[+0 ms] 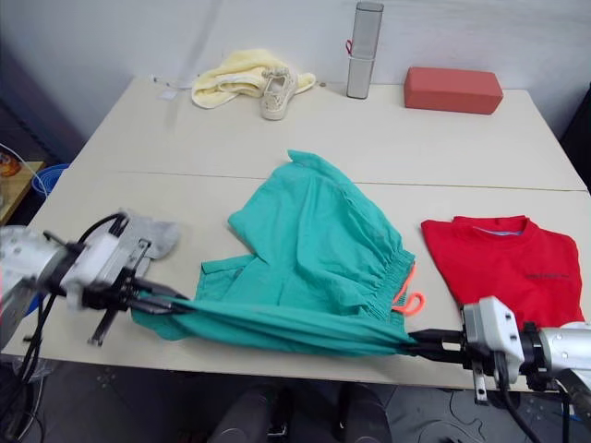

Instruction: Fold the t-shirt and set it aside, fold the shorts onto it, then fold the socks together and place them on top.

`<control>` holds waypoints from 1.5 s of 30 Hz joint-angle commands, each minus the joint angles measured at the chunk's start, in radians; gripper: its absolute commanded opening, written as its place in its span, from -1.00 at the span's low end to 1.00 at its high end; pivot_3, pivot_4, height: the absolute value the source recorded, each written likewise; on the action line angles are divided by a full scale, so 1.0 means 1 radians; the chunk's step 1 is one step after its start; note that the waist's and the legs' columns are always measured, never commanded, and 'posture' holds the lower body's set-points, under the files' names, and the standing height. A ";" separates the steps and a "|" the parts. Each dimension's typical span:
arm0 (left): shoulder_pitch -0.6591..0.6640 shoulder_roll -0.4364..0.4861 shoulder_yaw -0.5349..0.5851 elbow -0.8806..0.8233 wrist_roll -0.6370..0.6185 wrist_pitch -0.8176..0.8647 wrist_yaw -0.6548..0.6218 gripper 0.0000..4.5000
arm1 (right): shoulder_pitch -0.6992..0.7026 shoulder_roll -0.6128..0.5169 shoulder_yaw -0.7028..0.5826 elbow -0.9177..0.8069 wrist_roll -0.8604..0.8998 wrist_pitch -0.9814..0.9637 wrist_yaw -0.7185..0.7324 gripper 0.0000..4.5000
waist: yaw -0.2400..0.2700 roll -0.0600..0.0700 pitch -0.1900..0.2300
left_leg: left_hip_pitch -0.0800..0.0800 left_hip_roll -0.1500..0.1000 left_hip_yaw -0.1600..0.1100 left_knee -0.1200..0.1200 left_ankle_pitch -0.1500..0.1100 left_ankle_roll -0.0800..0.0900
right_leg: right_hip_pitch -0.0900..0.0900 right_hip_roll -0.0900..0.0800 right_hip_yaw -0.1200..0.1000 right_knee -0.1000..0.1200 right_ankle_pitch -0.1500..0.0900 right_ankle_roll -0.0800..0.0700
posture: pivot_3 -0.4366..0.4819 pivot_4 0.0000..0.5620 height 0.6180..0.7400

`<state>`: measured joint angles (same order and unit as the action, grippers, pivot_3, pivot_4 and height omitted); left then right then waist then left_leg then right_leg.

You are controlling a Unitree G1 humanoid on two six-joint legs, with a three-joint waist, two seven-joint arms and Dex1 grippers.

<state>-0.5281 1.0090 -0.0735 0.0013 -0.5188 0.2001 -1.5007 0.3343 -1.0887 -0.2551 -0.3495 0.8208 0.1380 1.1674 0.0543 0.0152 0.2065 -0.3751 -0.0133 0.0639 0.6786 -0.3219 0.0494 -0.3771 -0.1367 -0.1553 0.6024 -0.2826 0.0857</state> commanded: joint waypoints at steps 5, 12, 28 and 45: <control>-0.488 -0.254 -0.107 0.581 0.251 -0.233 -0.001 -0.98 | -0.115 0.100 -0.060 -0.031 0.099 0.238 -0.175 -1.00 | 0.008 -0.006 0.002 | -0.006 0.000 0.000 0.003 0.001 0.002 | -0.002 0.004 -0.001 0.000 0.002 0.003 | -0.05 -0.47 1.00; -0.756 -0.428 -0.082 1.027 0.399 -0.483 0.182 -0.98 | -0.143 0.198 -0.103 -0.036 0.099 0.327 -0.278 -1.00 | 0.000 -0.011 0.004 | -0.019 -0.006 0.007 0.004 0.004 0.010 | -0.014 0.006 -0.005 0.000 0.006 0.011 | -0.05 -0.47 1.00; -0.952 -0.697 -0.076 1.332 0.660 -0.680 0.915 -0.98 | -0.172 0.514 -0.158 -0.087 -0.096 0.326 -0.751 -1.00 | 0.000 -0.016 0.006 | -0.028 -0.010 0.007 0.004 0.009 0.018 | -0.018 0.003 -0.001 -0.009 0.019 0.019 | -0.05 -0.47 1.00; -0.859 -0.641 -0.008 1.337 0.729 -0.648 1.065 0.69 | -0.147 0.540 -0.180 -0.161 -0.202 0.335 -0.822 -0.03 | -0.011 -0.015 0.005 | -0.028 -0.010 0.010 0.004 0.010 0.018 | -0.022 0.003 0.001 -0.006 0.020 0.019 | -0.05 -0.47 1.00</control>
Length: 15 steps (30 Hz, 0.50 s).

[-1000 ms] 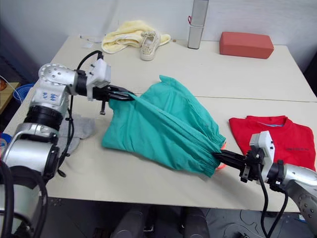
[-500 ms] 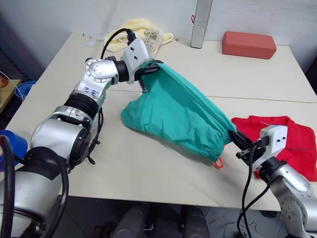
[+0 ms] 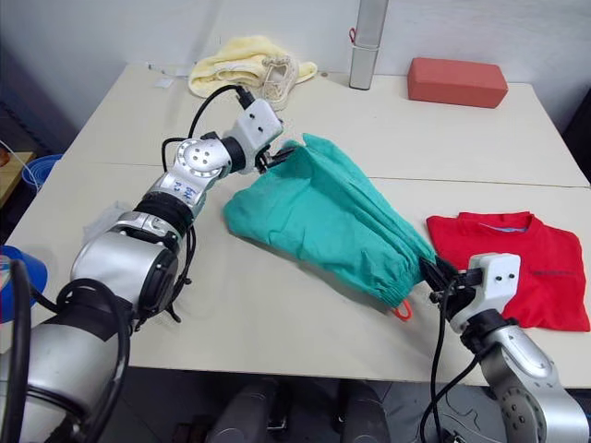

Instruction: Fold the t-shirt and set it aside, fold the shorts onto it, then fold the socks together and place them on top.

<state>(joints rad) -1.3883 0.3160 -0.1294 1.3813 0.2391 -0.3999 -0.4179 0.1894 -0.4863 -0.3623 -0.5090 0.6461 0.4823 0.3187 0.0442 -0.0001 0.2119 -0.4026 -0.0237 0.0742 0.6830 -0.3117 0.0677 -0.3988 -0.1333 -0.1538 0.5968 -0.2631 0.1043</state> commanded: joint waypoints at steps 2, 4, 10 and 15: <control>0.034 0.090 0.096 -0.072 -0.085 -0.095 -0.109 0.97 | -0.019 -0.133 -0.128 0.027 -0.016 0.010 0.061 0.29 | -0.004 0.000 0.000 | 0.000 0.000 0.002 0.000 0.000 0.000 | -0.001 0.000 0.001 0.000 0.000 0.000 | -0.05 -0.47 1.00; 0.086 0.121 0.138 -0.117 -0.142 -0.133 -0.215 1.00 | -0.040 -0.195 -0.172 0.063 0.007 0.020 0.117 0.58 | -0.011 0.001 0.000 | 0.000 0.000 0.003 0.000 0.000 0.000 | -0.001 -0.001 0.002 0.000 0.000 0.000 | -0.05 -0.47 1.00; 0.420 0.176 0.185 -0.544 -0.381 -0.070 -0.618 1.00 | -0.053 -0.388 -0.112 0.073 -0.095 -0.118 0.404 0.98 | -0.019 0.002 -0.002 | 0.002 0.001 0.004 0.001 0.000 0.000 | 0.000 0.000 0.002 0.000 0.000 0.000 | -0.05 -0.47 1.00; 0.761 0.277 0.168 -1.009 -0.503 0.102 -0.762 1.00 | -0.178 -0.360 0.123 -0.048 -0.145 -0.153 0.441 0.98 | -0.042 0.001 -0.002 | 0.006 0.003 0.006 0.002 0.001 -0.001 | 0.001 -0.001 0.014 0.003 0.001 -0.001 | -0.05 -0.47 1.00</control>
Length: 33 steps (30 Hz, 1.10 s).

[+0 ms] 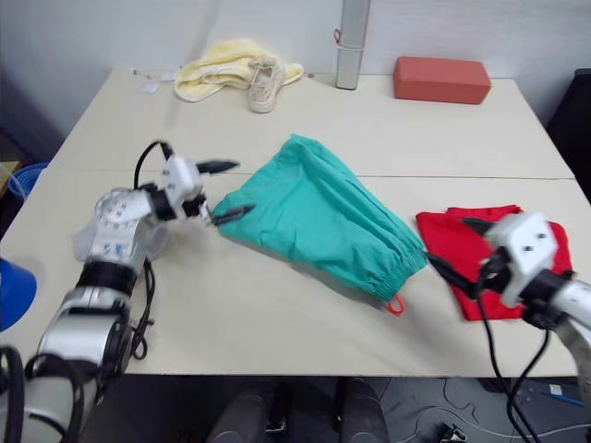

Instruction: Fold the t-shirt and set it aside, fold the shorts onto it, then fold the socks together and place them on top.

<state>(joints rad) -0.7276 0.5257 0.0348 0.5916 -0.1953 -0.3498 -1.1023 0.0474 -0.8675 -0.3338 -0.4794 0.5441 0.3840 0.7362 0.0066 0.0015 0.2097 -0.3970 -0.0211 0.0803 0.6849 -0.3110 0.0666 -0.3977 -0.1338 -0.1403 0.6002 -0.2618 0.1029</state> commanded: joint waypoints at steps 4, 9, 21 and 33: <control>0.231 0.152 -0.027 -0.332 -0.045 0.017 -0.148 1.00 | -0.047 0.086 0.182 -0.083 -0.107 -0.172 0.048 0.98 | 0.004 0.000 0.000 | 0.007 0.002 0.000 -0.002 -0.001 -0.003 | 0.004 -0.002 0.005 0.000 0.000 -0.002 | -0.05 -0.47 1.00; 0.145 0.103 -0.081 -0.197 0.100 -0.112 -0.027 1.00 | -0.011 0.184 0.167 -0.055 -0.102 -0.336 0.092 0.98 | 0.042 -0.001 -0.001 | 0.007 -0.002 0.000 -0.002 -0.004 -0.004 | 0.004 -0.008 0.005 -0.003 0.000 0.000 | -0.05 -0.47 1.00; -0.270 -0.078 -0.315 0.464 0.483 -0.344 0.288 1.00 | 0.113 0.218 0.076 -0.061 -0.088 -0.423 0.103 0.98 | 0.044 -0.007 -0.005 | 0.008 -0.001 0.013 -0.002 -0.004 0.005 | 0.002 0.001 0.005 0.000 0.002 0.003 | -0.05 -0.47 1.00; -0.237 -0.201 -0.220 0.525 0.283 -0.113 -0.061 -0.61 | 0.171 0.213 0.007 -0.090 -0.066 -0.395 0.063 1.00 | 0.046 -0.008 -0.008 | 0.009 -0.001 0.013 -0.002 -0.007 0.006 | 0.002 -0.010 0.011 -0.004 0.003 0.002 | -0.05 -0.47 1.00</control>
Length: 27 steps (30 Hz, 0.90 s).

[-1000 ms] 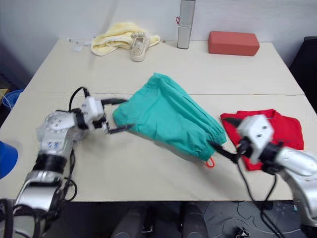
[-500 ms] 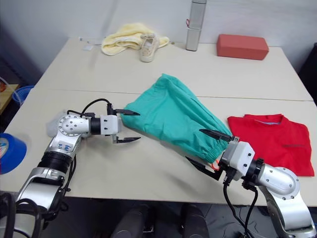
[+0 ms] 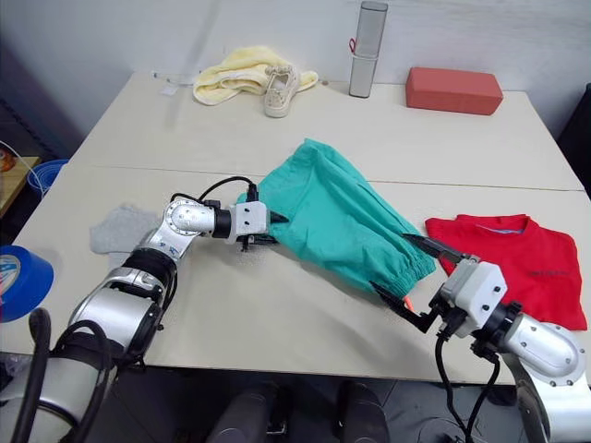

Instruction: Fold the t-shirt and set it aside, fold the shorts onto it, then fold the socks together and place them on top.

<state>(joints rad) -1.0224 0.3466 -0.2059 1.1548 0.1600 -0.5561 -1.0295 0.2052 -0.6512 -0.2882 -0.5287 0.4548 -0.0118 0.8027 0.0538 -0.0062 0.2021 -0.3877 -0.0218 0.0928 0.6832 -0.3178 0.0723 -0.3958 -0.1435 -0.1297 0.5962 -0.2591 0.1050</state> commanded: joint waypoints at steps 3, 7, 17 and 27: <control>0.217 0.040 0.041 -0.375 -0.197 0.293 -0.278 -0.98 | 0.058 -0.028 -0.081 -0.042 0.044 0.010 0.031 1.00 | -0.010 0.000 0.000 | -0.001 0.000 0.000 0.000 0.000 0.000 | 0.000 0.000 0.000 0.002 0.000 0.000 | -0.05 -0.47 1.00; 0.510 0.168 0.041 -1.003 -0.285 0.688 -0.243 -0.98 | 0.124 -0.064 -0.128 -0.024 0.066 0.016 0.103 1.00 | -0.038 0.001 0.000 | -0.001 0.002 0.000 -0.001 -0.001 -0.001 | 0.000 0.003 0.000 -0.001 0.000 0.000 | -0.05 -0.47 1.00; 0.944 0.190 0.104 -1.811 -0.412 1.301 0.112 -0.98 | 0.189 -0.121 -0.164 0.080 0.040 0.005 0.222 1.00 | -0.023 0.004 -0.001 | 0.004 0.003 -0.001 -0.001 -0.005 -0.007 | 0.004 0.002 0.006 -0.004 0.000 -0.001 | -0.05 -0.47 1.00; 1.066 0.283 0.257 -1.785 -0.584 1.194 0.001 -0.13 | 0.191 -0.135 -0.215 0.119 0.131 0.060 0.282 1.00 | -0.028 0.007 -0.003 | 0.004 0.005 0.000 -0.001 -0.006 -0.010 | 0.002 0.003 0.005 -0.003 -0.002 -0.004 | -0.05 -0.47 1.00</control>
<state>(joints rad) 0.0251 0.5975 0.0086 -0.6410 -0.3659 0.7021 -0.9444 0.3984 -0.7800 -0.4592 -0.3981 0.5430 0.0390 1.0718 0.0260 0.0011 0.1995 -0.3839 -0.0168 0.0931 0.6819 -0.3241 0.0620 -0.3941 -0.1403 -0.1245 0.5929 -0.2610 0.1006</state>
